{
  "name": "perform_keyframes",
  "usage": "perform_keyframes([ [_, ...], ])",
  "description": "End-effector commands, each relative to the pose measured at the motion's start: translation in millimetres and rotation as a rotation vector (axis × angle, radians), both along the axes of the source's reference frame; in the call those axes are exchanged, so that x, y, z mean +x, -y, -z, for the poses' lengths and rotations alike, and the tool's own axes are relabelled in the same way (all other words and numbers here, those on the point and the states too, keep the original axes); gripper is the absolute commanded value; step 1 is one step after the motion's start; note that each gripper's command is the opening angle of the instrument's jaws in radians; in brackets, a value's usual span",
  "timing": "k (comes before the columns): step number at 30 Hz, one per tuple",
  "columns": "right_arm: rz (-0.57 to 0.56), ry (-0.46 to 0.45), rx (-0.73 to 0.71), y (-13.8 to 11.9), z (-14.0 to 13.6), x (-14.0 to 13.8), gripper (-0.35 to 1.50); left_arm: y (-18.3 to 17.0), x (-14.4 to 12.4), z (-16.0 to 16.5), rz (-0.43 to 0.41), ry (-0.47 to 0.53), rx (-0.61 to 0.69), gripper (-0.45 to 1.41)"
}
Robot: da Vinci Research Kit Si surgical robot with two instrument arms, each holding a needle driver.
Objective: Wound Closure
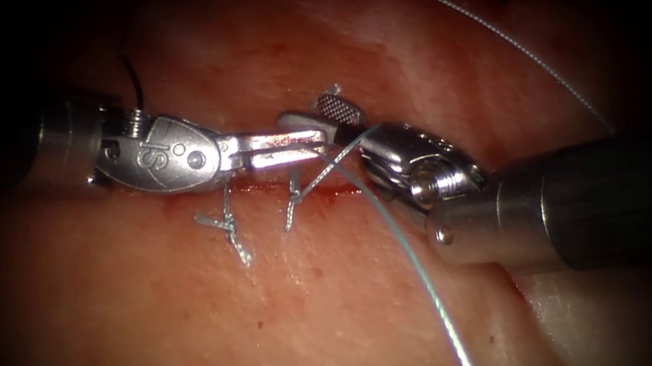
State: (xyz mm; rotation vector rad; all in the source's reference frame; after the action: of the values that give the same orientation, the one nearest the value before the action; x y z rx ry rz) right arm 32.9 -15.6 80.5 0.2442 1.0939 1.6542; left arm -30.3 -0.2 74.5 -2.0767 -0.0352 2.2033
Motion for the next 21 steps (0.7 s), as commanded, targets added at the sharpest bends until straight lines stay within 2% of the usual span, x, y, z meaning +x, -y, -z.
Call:
perform_keyframes([
  [1, 0.008, 0.008, 0.006, 0.3, -0.5, 0.8, 0.83, 0.1, -0.5, -0.5, -0.001, -0.001, -0.001, -0.45],
  [11, 0.079, 0.062, 0.002, 0.9, -1.0, 1.8, 0.86, 0.6, -0.7, -0.2, -0.001, -0.005, 0.0, -0.45],
  [15, 0.15, 0.09, -0.011, 1.6, -1.7, 2.7, 0.76, 0.7, -0.6, 0.1, -0.001, -0.004, 0.001, -0.45],
  [18, 0.235, 0.143, -0.034, 1.7, -2.2, 3.3, 0.49, 0.8, -0.5, 0.3, -0.002, -0.004, 0.002, -0.45],
  [19, 0.264, 0.143, -0.044, 1.6, -2.1, 3.3, 0.17, 1.0, -0.5, 0.4, -0.002, -0.003, 0.002, -0.45],
  [20, 0.277, 0.144, -0.05, 1.5, -2.1, 3.3, -0.03, 1.0, -0.5, 0.4, -0.002, -0.003, 0.002, -0.45],
  [21, 0.289, 0.142, -0.075, 1.3, -1.8, 3.2, -0.35, 1.2, -0.5, 0.5, -0.002, -0.003, 0.002, -0.45],
])
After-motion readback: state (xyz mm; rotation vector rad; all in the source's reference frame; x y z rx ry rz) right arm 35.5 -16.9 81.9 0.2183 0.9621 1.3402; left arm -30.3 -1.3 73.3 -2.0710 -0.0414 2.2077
